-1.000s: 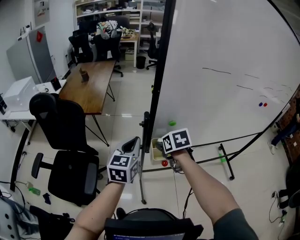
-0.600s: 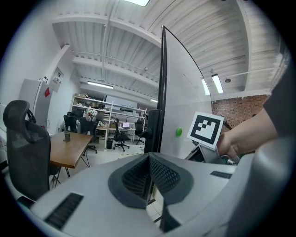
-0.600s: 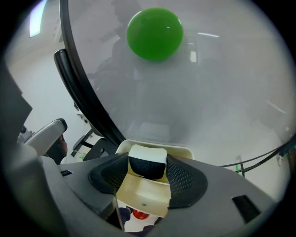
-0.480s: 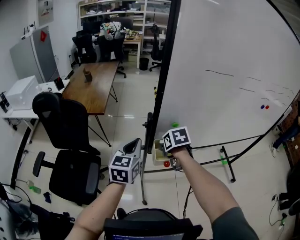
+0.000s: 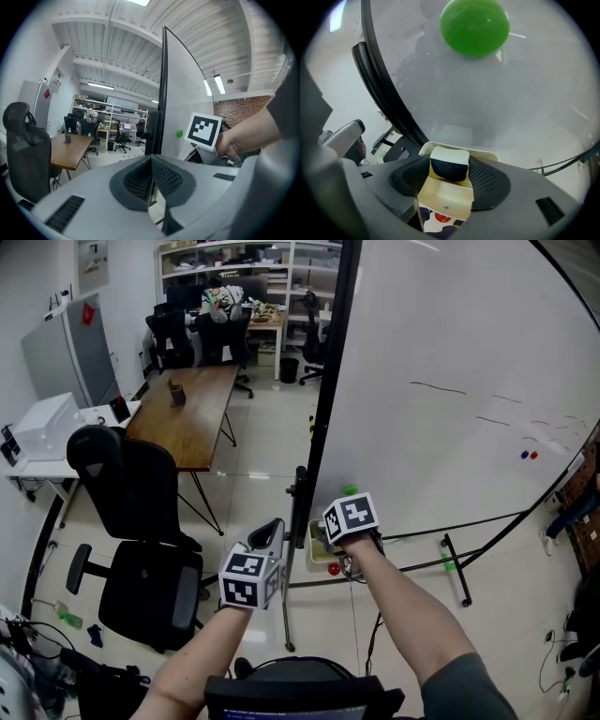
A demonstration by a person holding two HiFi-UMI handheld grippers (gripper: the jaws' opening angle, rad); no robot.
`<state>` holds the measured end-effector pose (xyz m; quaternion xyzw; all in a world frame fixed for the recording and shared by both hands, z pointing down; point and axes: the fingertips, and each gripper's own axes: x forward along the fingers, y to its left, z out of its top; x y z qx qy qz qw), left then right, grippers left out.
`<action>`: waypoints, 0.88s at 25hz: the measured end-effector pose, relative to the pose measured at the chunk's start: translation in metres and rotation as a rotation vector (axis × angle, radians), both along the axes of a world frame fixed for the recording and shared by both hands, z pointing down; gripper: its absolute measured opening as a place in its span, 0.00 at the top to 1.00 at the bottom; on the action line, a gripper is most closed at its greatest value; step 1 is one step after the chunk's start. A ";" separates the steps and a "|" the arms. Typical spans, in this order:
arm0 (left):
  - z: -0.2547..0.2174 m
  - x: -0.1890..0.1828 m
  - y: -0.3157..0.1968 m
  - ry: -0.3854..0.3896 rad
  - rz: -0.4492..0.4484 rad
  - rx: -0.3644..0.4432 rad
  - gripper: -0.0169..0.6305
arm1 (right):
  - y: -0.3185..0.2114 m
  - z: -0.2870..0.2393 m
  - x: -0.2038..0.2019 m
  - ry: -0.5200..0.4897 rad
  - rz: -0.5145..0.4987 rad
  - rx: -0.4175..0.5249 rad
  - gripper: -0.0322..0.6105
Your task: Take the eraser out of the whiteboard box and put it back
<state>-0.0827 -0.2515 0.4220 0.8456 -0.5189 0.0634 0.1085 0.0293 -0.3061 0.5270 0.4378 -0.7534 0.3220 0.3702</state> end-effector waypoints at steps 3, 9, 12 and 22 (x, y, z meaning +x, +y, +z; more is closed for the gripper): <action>0.000 0.000 0.002 -0.002 -0.002 0.001 0.92 | 0.001 -0.001 0.002 -0.007 0.009 0.011 0.51; -0.001 -0.001 0.003 -0.002 -0.006 -0.002 0.92 | -0.002 -0.016 0.003 -0.078 0.042 0.041 0.42; -0.002 0.000 0.005 0.003 -0.002 0.000 0.92 | 0.000 -0.029 0.005 -0.110 0.031 0.070 0.42; -0.037 -0.012 0.008 0.041 -0.032 0.055 0.92 | 0.022 -0.138 0.005 -0.432 0.005 0.347 0.44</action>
